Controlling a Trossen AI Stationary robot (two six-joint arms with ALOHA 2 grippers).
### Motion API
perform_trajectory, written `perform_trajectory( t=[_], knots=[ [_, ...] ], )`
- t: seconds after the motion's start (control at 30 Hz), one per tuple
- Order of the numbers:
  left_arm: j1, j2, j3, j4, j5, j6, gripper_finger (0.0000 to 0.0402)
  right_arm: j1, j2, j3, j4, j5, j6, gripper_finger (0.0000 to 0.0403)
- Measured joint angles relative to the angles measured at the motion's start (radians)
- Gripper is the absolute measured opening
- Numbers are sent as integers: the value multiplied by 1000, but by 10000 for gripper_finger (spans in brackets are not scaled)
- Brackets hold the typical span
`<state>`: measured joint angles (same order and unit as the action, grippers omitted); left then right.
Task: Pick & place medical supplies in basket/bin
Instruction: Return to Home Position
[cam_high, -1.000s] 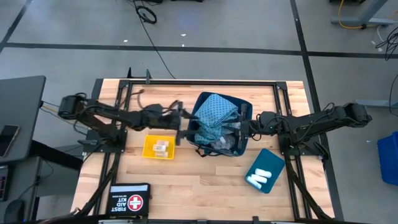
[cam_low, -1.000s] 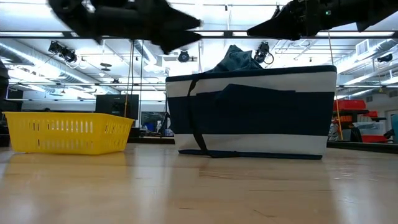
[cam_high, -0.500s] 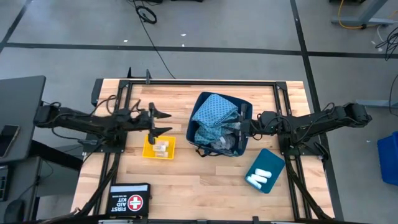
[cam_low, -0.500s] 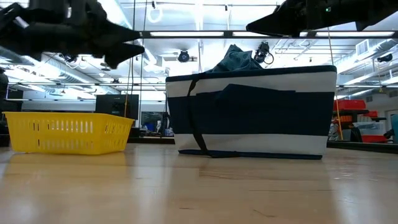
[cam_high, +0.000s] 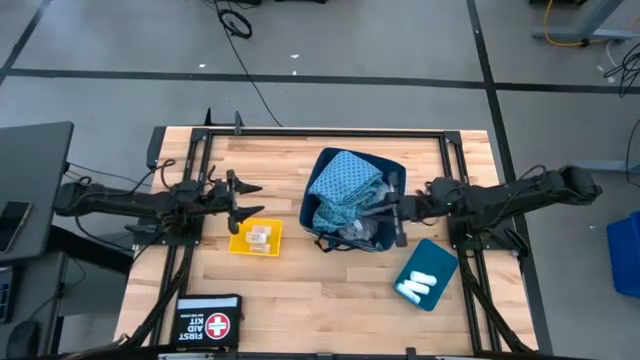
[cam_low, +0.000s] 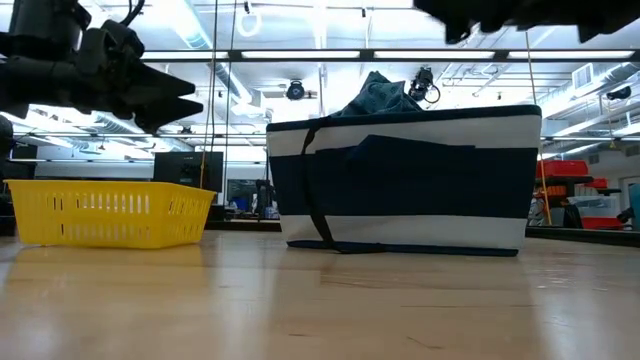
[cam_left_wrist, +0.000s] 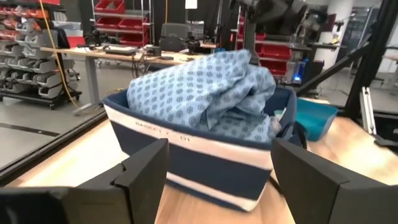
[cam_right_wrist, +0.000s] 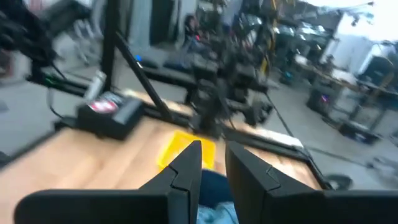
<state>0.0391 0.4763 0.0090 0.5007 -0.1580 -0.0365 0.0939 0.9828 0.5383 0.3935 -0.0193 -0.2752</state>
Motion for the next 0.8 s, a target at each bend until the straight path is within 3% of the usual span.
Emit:
perform_trajectory(
  t=[0.43,0.8],
  knots=[
    [0,-67,0,-88,-7,17,270,14,-454,-275,-10,-7,123,82],
    [0,-67,0,-97,-82,9,270,13,-588,-451,4,-59,121,82]
  ],
)
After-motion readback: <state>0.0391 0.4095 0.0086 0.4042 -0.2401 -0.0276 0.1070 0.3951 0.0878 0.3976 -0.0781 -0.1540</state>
